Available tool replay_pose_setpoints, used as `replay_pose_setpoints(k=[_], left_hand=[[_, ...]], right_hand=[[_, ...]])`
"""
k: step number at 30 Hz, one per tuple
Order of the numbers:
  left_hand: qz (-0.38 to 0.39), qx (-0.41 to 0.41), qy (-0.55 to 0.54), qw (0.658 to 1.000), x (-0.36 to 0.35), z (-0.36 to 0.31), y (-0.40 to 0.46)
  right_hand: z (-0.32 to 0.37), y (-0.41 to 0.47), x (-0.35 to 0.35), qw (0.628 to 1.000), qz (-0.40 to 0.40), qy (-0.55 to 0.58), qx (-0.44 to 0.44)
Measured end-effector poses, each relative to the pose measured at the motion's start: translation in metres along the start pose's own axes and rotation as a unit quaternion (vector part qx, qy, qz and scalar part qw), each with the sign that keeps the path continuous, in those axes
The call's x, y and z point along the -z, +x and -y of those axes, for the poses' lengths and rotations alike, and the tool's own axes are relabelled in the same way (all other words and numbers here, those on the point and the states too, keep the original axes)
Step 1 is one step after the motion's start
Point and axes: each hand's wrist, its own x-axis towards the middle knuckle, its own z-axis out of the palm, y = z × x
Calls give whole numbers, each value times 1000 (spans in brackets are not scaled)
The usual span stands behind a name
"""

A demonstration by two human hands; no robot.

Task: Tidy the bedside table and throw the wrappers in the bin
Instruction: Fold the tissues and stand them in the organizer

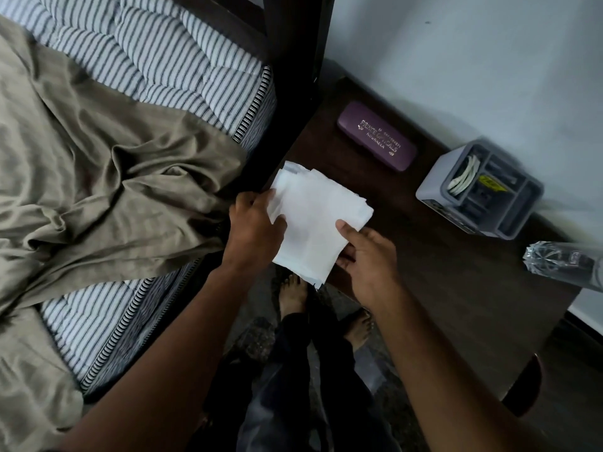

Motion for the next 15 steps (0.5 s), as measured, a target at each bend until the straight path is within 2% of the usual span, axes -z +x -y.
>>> replay_pose_setpoints(k=[2,5,9,11,15], left_hand=[[1,3,-4,1000,2,-1,0],[-9,6,-24,1000,5,-2,3],[-41,29,-73,996,11,0,7],[-47,36,-88,994,12,3,6],[-62,32,-115,991,12,3,4]], right_hand=[[0,-7,-2,997,0,-74,37],[4,-22,-9,971,15,-198,132],[12,-41,-15,967,73,-174,170],[11,-39,-18,971,71,-167,155],[1,-18,-22,990,-8,-122,63]])
